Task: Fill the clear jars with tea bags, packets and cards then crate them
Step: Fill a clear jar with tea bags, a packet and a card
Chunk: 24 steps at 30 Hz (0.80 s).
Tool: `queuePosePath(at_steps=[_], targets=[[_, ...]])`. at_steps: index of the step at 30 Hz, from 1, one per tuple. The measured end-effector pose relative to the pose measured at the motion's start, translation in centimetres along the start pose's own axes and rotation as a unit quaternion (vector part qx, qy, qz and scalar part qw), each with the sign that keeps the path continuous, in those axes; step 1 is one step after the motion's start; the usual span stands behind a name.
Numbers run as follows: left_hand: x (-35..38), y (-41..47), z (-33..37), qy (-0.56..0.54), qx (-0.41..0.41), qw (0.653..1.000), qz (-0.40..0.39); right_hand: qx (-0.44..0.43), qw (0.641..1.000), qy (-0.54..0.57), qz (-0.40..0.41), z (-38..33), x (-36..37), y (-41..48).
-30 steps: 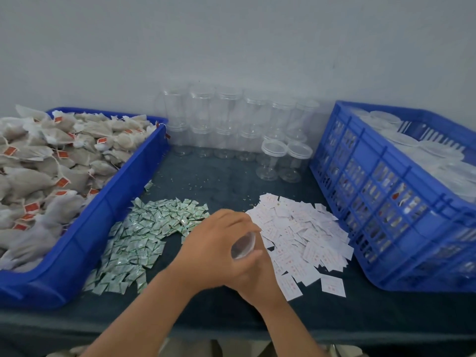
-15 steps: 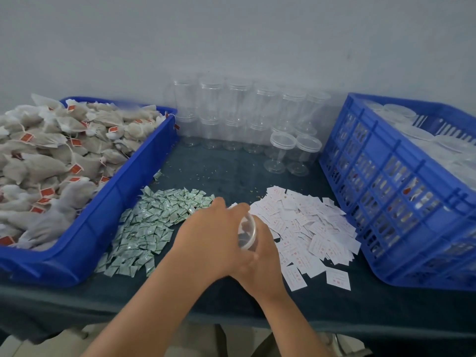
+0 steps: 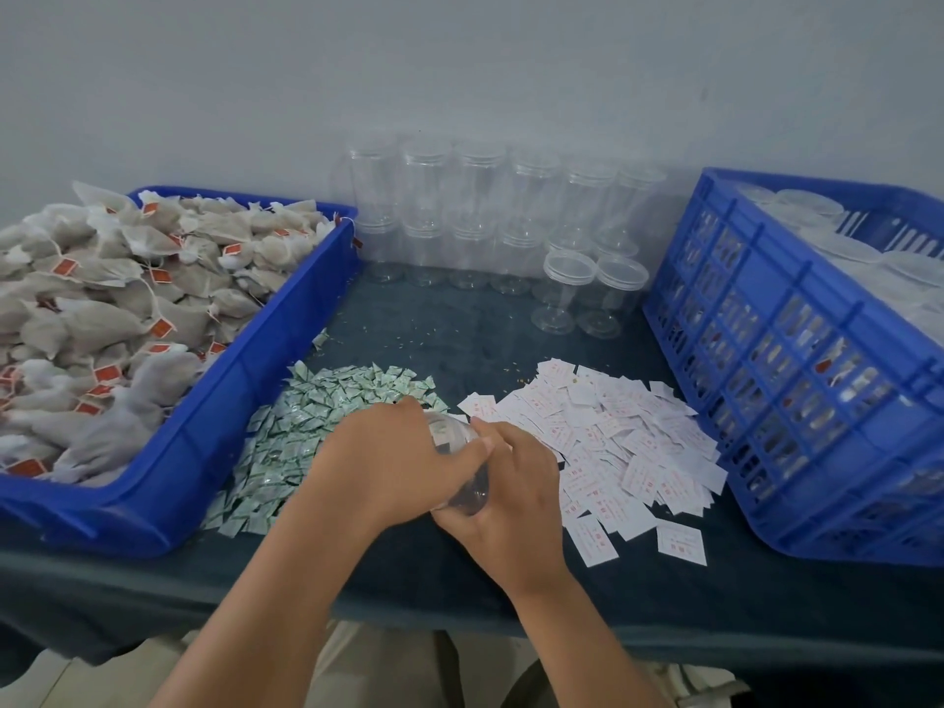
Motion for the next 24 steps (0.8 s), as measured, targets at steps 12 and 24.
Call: queuePosePath(at_steps=[12, 24], targets=[[-0.4, -0.2, 1.4, -0.031, 0.149, 0.988, -0.033, 0.117, 0.974, 0.184, -0.067, 1.4, -0.3, 0.1], [-1.4, -1.4, 3.6, -0.005, 0.261, 0.965, -0.011, 0.120, 0.963, 0.202, -0.131, 0.8, 0.7, -0.2]])
Point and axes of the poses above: each hand's wrist, its own y-axis towards the middle knuckle, its own x-axis out of the palm, z = x × y, the point moved 9 cm from there along y, towards the middle knuckle, and after that the axes turned 1 degree about -y, right-handed, at the moved point
